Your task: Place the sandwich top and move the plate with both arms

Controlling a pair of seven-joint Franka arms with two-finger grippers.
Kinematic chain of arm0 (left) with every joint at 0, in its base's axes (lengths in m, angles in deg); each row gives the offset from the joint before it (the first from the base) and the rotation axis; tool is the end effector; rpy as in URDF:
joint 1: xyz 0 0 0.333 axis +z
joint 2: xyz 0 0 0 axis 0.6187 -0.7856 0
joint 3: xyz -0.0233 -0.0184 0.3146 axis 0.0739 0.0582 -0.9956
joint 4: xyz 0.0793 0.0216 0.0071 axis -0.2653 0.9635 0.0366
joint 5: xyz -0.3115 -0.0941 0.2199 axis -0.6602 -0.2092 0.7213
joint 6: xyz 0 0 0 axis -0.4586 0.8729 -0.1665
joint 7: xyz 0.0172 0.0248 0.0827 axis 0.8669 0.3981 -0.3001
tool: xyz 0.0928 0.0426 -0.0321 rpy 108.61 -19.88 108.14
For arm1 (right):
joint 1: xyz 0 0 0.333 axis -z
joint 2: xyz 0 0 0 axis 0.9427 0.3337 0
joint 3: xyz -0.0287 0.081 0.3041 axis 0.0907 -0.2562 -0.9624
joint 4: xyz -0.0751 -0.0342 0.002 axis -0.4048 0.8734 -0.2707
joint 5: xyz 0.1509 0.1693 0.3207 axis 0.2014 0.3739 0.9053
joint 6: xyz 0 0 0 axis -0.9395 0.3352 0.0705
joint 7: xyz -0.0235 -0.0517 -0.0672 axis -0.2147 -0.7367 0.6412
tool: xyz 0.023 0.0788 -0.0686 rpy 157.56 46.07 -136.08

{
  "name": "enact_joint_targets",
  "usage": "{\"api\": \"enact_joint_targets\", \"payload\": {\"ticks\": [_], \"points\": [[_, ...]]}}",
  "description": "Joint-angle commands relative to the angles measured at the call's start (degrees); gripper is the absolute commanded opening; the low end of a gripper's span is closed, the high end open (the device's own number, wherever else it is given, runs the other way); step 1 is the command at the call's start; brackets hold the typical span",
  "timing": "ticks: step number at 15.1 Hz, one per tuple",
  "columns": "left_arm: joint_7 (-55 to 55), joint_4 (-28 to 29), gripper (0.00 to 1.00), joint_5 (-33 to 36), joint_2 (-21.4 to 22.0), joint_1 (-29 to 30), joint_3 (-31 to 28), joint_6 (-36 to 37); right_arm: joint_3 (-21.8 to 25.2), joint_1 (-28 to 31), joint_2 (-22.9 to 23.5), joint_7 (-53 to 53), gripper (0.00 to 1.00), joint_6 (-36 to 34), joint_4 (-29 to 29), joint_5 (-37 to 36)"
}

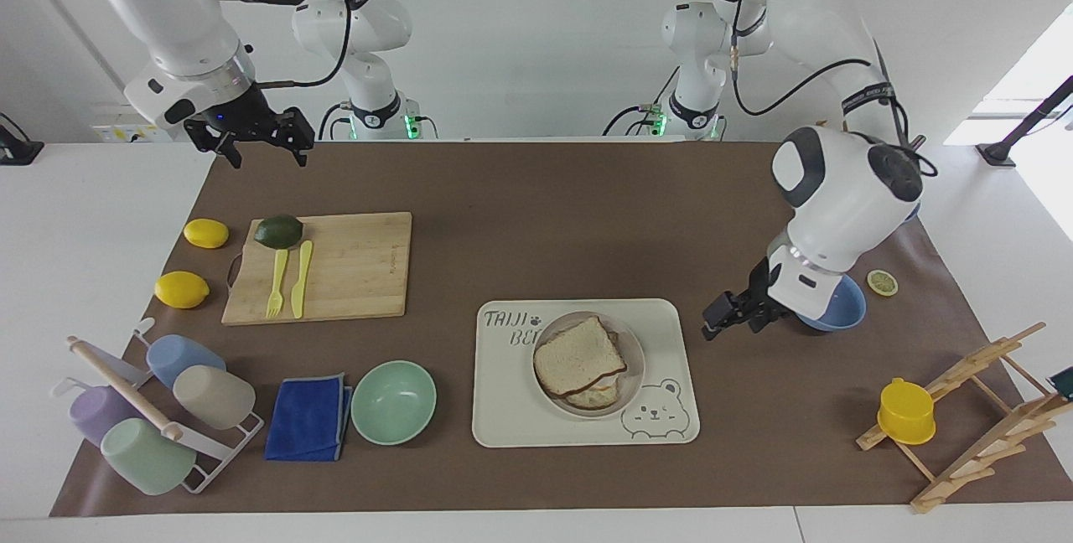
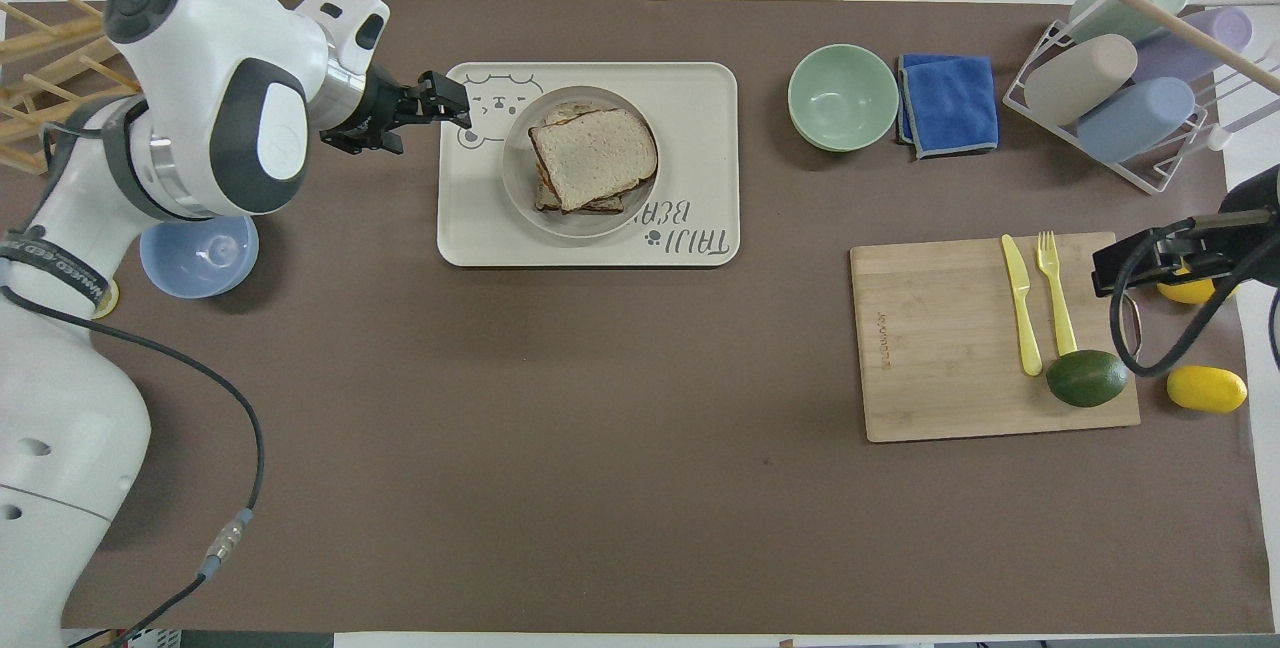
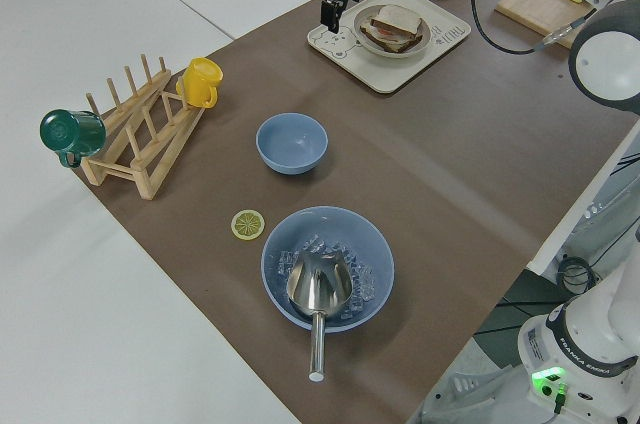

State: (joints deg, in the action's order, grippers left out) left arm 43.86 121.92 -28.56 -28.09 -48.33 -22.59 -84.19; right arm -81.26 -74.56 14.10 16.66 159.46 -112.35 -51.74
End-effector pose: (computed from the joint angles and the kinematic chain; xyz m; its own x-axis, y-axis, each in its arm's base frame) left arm 0.6783 -0.1372 0.4746 0.9848 0.1591 0.0702 0.1401 -0.9649 0.2222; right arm 0.5333 -0.0011 0.6009 0.9904 0.0348 -0.1339 0.0404 -0.9984 0.0391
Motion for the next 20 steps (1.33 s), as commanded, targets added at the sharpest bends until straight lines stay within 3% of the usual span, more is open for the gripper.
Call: {"api": "enact_joint_targets", "payload": {"ticks": [1,6,9,14,20], "points": [[0.53,1.72,1.00,5.79,6.42,0.00,-0.24,5.19,-0.31,0.98,-0.70,1.41,1.00,-0.88,-0.19,1.18],[0.70,3.82,1.00,6.69,15.56,1.85,-0.50,15.56,-0.31,0.98,-0.61,1.41,1.00,-0.88,-0.19,1.18],[0.79,5.05,1.00,7.82,18.64,1.41,-0.50,20.92,-0.31,0.98,-0.70,1.41,1.00,-0.88,-0.19,1.09],[0.97,17.43,1.00,11.26,26.90,0.61,-0.06,21.12,-0.31,0.98,-0.70,1.41,1.00,-0.88,-0.19,1.18],[3.16,16.31,1.00,11.00,26.65,4.13,2.22,21.12,-0.31,0.98,-0.61,1.41,1.00,-0.79,-0.19,1.09]]}}
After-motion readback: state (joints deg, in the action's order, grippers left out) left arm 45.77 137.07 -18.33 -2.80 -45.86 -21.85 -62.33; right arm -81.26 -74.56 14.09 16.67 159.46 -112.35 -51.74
